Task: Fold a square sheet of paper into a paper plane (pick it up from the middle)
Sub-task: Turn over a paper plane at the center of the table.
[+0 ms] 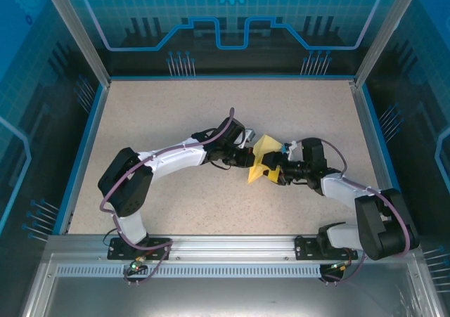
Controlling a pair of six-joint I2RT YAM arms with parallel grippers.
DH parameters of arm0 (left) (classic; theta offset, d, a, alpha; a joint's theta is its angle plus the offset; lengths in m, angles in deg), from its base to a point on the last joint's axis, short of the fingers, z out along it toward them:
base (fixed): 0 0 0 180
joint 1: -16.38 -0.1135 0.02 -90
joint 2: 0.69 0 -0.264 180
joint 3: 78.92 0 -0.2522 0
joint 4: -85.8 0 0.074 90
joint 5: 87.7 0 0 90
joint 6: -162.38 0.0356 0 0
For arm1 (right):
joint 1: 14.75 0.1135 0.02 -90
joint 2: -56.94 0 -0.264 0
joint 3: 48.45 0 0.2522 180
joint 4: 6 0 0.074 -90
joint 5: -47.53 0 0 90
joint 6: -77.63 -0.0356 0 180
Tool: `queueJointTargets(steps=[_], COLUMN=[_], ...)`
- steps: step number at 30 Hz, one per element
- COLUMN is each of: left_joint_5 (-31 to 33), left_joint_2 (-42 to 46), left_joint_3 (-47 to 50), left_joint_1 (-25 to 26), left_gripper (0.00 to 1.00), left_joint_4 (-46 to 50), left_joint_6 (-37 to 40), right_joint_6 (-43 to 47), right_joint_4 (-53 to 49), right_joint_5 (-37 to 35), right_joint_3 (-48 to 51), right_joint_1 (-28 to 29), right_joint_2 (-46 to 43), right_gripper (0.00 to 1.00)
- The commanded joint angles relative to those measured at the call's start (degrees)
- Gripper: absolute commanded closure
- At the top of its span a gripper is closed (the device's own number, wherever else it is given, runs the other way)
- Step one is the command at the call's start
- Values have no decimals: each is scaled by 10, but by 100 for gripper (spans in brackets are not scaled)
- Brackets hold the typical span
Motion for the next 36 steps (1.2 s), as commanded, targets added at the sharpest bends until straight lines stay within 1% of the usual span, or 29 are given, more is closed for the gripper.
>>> queueJointTargets(steps=[1, 5, 9, 17, 20, 24, 27, 36], left_joint_5=[-18, -21, -21, -24, -23, -24, -23, -24], left_joint_2=[3, 2, 0, 0, 1, 3, 4, 1], left_joint_3=[10, 9, 8, 10, 11, 12, 14, 13], left_joint_1=[-3, -4, -4, -4, -3, -4, -4, -4], left_gripper=[100, 100, 100, 100, 100, 100, 100, 100], left_joint_4=[-10, -13, -15, -23, -22, -21, -21, -20], left_joint_6=[-10, -14, -19, -27, -27, -28, -28, -29], right_joint_6=[-8, -9, -23, -12, 2, 9, 25, 30], right_joint_4=[27, 34, 64, 42, 19, 13, -26, -33], right_joint_5=[7, 5, 9, 0, -9, -18, -31, -44], right_joint_3=[-18, -18, -13, -19, -21, -22, -26, -26], right_joint_1=[8, 12, 17, 21, 23, 24, 24, 25], right_joint_2=[5, 18, 31, 25, 27, 27, 24, 22], right_gripper=[30, 30, 33, 37, 42, 47, 52, 64])
